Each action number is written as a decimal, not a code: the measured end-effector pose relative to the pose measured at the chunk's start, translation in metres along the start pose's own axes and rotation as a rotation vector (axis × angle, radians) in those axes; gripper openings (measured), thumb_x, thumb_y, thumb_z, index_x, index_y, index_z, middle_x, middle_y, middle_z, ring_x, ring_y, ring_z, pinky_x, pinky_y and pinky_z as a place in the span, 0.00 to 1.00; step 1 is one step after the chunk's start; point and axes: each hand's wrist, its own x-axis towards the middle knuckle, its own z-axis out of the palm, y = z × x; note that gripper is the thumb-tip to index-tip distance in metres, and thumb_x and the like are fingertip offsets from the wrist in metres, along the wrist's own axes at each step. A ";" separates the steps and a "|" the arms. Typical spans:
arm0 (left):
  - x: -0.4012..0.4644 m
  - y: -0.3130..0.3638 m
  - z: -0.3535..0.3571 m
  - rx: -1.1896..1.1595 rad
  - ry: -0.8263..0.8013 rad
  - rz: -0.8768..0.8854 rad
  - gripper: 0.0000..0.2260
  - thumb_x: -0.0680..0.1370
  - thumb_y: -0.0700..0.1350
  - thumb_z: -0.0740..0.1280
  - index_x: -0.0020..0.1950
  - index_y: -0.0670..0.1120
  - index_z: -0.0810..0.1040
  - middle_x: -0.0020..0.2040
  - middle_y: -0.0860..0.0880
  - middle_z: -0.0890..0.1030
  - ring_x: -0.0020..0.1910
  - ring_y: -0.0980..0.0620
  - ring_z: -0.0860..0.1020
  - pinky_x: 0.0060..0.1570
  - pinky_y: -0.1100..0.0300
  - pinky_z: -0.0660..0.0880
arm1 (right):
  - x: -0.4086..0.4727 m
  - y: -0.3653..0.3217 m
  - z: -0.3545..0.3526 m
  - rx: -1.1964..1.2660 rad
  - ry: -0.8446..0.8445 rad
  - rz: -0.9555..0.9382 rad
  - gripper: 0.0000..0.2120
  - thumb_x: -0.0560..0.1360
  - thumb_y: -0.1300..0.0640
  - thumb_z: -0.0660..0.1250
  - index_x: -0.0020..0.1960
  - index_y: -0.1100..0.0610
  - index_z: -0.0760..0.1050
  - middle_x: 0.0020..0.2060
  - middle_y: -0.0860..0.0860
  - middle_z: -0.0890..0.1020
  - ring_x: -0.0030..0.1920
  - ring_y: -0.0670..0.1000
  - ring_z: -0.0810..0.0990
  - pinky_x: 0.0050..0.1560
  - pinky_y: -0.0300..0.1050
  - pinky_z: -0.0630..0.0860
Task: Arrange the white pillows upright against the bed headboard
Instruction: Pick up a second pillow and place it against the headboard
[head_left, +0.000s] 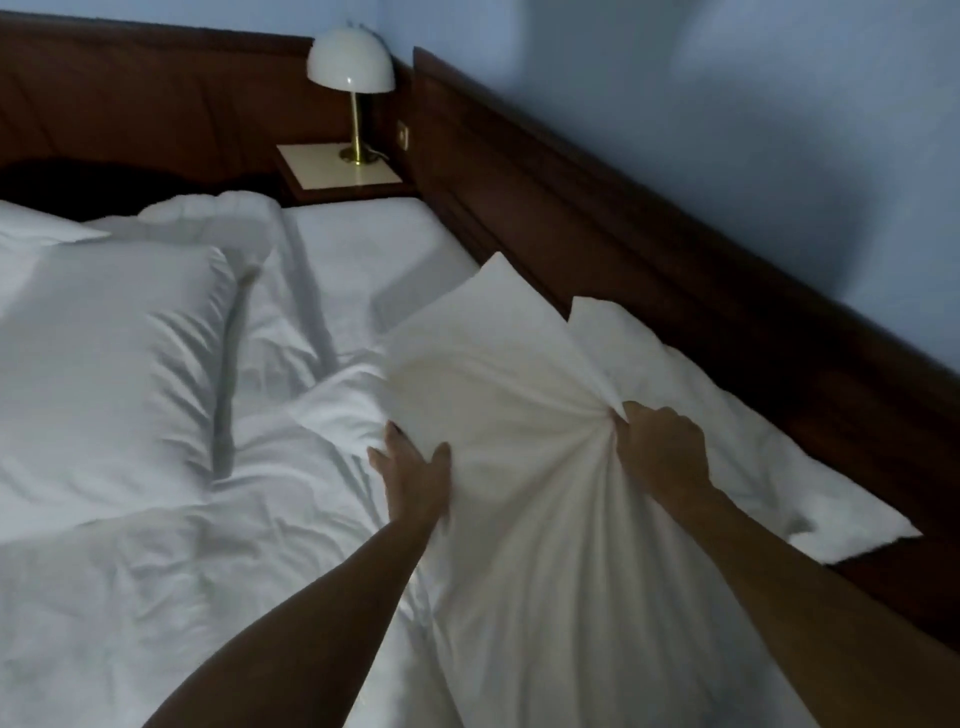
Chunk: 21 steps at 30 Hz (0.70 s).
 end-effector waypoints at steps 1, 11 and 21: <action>0.002 0.004 0.017 0.003 -0.032 0.005 0.37 0.78 0.48 0.70 0.82 0.45 0.54 0.80 0.32 0.53 0.78 0.36 0.58 0.75 0.49 0.59 | 0.002 0.017 0.004 -0.023 0.004 0.013 0.16 0.83 0.50 0.59 0.48 0.60 0.78 0.38 0.59 0.82 0.36 0.60 0.81 0.37 0.47 0.70; 0.022 -0.032 0.145 0.479 -0.786 -0.323 0.39 0.81 0.63 0.61 0.84 0.47 0.46 0.84 0.44 0.49 0.81 0.36 0.56 0.71 0.31 0.63 | -0.011 0.104 0.107 0.024 -0.208 0.079 0.27 0.81 0.36 0.54 0.60 0.53 0.81 0.49 0.53 0.85 0.49 0.54 0.83 0.44 0.45 0.72; 0.031 -0.075 0.195 0.439 -0.342 -0.467 0.54 0.70 0.73 0.68 0.83 0.53 0.42 0.80 0.32 0.46 0.76 0.27 0.60 0.73 0.33 0.63 | 0.001 0.131 0.135 0.321 -0.309 0.318 0.36 0.78 0.28 0.49 0.75 0.50 0.69 0.70 0.51 0.75 0.68 0.56 0.73 0.69 0.57 0.67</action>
